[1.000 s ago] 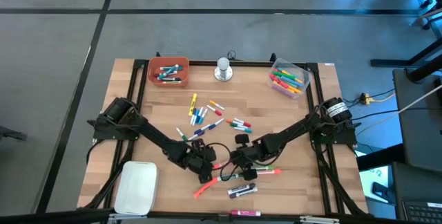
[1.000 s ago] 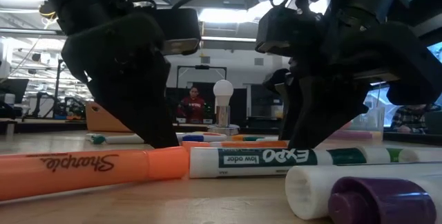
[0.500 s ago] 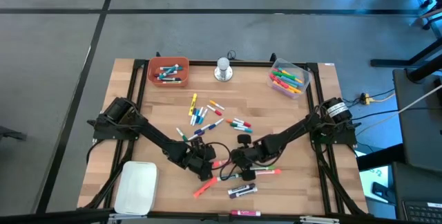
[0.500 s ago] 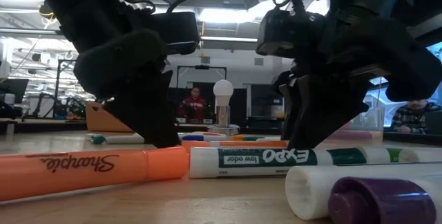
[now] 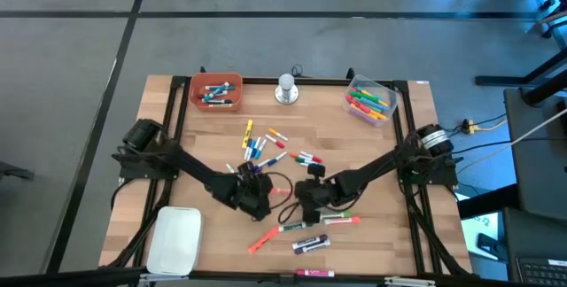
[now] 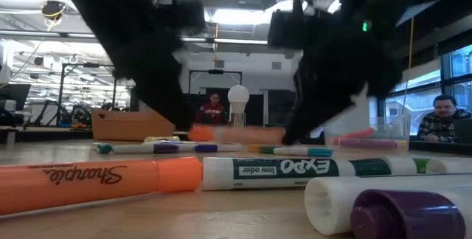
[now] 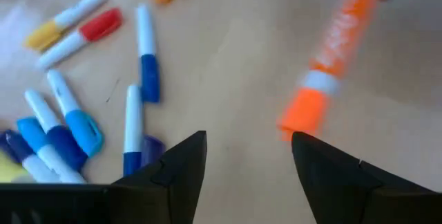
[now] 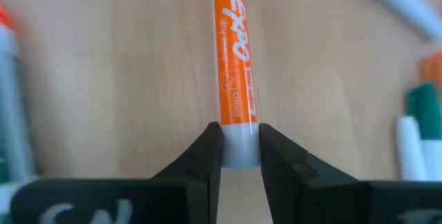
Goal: Pick & Place Markers
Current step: Put the orange marker pen into the orange bin
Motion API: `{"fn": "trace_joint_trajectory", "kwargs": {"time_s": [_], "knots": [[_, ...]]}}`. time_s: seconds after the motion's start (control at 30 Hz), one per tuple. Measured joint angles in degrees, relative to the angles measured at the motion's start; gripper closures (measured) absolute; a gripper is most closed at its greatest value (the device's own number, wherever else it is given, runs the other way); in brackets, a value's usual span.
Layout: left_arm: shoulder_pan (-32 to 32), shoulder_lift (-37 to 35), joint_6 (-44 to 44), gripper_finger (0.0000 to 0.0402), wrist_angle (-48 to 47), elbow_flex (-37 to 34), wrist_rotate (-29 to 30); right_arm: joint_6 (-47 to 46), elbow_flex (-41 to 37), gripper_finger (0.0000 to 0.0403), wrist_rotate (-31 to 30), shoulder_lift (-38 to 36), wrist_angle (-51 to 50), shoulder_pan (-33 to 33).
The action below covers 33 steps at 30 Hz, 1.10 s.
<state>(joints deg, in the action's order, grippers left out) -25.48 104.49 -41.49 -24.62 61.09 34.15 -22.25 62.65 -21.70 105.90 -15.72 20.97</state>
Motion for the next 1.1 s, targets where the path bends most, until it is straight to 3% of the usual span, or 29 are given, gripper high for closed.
{"fn": "trace_joint_trajectory", "kwargs": {"time_s": [0.3, 0.47, 0.63, 0.8, 1.1], "knots": [[-3.16, -1.49, 11.24, 0.0190, -0.57, -0.05, -3.79, -0.24, 0.07, 0.0324, -1.71, -4.44, -1.39, 1.78], [-4.82, -1.49, 12.25, 0.0190, 2.04, -0.05, 1.45, 0.68, 0.02, 0.0324, -0.04, -6.63, -1.08, 3.67], [-6.50, -1.49, 21.63, 0.0193, 9.57, -0.05, 4.47, 2.88, -0.04, 0.0324, 6.31, -7.14, 2.20, 4.03], [-8.07, -1.51, 30.29, 0.0233, 15.76, -0.05, 4.22, 4.50, -1.57, 0.0324, 11.27, -7.27, 8.23, 4.03], [-9.37, -1.58, 30.60, 0.0328, 16.28, -0.05, 2.46, 3.44, -3.16, 0.0324, 12.10, -7.44, 10.00, 3.74]]}}
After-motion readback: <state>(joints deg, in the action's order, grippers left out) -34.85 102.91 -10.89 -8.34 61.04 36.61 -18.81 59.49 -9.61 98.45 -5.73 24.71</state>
